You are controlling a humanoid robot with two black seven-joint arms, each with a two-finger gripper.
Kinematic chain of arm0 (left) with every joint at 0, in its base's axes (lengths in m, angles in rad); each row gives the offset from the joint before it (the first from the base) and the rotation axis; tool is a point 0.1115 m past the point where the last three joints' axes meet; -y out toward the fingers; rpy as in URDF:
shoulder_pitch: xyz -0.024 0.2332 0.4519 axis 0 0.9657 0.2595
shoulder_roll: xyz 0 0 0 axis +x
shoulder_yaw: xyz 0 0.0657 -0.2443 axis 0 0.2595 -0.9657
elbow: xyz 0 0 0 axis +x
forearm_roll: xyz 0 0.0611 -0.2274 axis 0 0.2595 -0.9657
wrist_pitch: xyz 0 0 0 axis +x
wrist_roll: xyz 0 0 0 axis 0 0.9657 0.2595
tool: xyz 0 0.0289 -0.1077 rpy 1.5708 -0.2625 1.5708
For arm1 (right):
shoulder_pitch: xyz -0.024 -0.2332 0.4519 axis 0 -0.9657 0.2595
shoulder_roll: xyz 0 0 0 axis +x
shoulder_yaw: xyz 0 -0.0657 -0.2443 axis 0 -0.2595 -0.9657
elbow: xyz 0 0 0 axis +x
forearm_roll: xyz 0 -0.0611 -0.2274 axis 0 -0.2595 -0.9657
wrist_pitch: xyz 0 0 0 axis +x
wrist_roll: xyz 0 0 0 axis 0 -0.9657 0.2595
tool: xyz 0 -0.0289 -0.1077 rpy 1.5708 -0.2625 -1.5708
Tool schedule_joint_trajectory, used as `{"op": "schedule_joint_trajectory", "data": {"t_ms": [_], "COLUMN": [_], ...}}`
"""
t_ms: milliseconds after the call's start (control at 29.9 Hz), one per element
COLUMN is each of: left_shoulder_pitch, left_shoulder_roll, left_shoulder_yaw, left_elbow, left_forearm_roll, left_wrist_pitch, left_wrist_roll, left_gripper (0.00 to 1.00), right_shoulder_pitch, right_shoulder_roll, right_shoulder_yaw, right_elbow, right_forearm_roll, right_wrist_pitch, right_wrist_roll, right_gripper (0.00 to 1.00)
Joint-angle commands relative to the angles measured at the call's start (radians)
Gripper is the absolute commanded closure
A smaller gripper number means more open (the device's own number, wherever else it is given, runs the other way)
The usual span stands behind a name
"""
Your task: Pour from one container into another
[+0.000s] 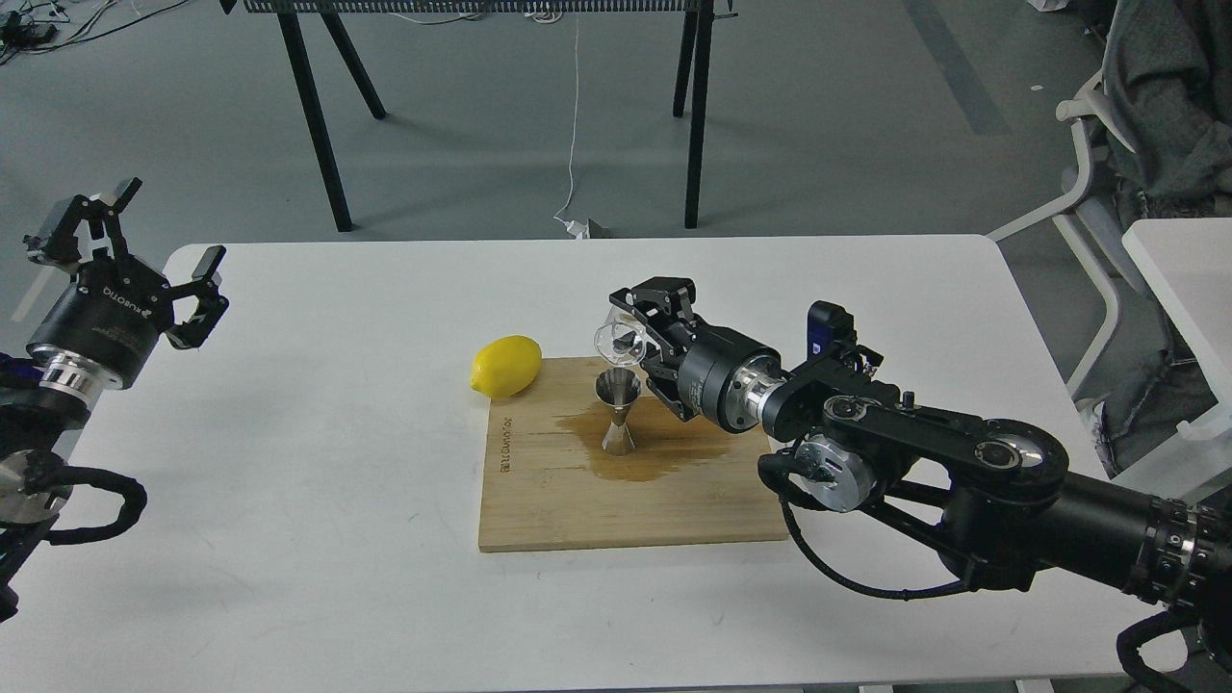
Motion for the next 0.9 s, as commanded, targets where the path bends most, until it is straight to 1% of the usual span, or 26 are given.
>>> {"op": "schedule_joint_trajectory", "data": {"t_ms": [0, 468, 735, 869], "left_shoulder_pitch": [0.000, 0.000, 0.000, 0.000], "left_shoulder_roll": [0.000, -0.005, -0.006, -0.008], "left_shoulder_yaw": [0.000, 0.000, 0.000, 0.000], "left_elbow": [0.000, 0.014, 0.014, 0.014], "left_forearm_roll": [0.000, 0.000, 0.000, 0.000], "left_wrist_pitch": [0.000, 0.000, 0.000, 0.000], "left_wrist_roll": [0.000, 0.000, 0.000, 0.000], "left_gripper": [0.03, 0.03, 0.03, 0.03], "right_shoulder_pitch": [0.001, 0.007, 0.017, 0.046], "right_shoulder_roll": [-0.002, -0.040, -0.048, -0.047], "right_shoulder_yaw": [-0.004, -0.039, -0.048, -0.093], "right_elbow": [0.000, 0.004, 0.006, 0.004], "right_forearm_roll": [-0.029, -0.056, -0.080, -0.087], "right_wrist_pitch": [0.001, 0.009, 0.013, 0.013], "right_wrist_roll": [-0.001, -0.001, -0.009, -0.009], "right_gripper": [0.60, 0.60, 0.60, 0.60]}}
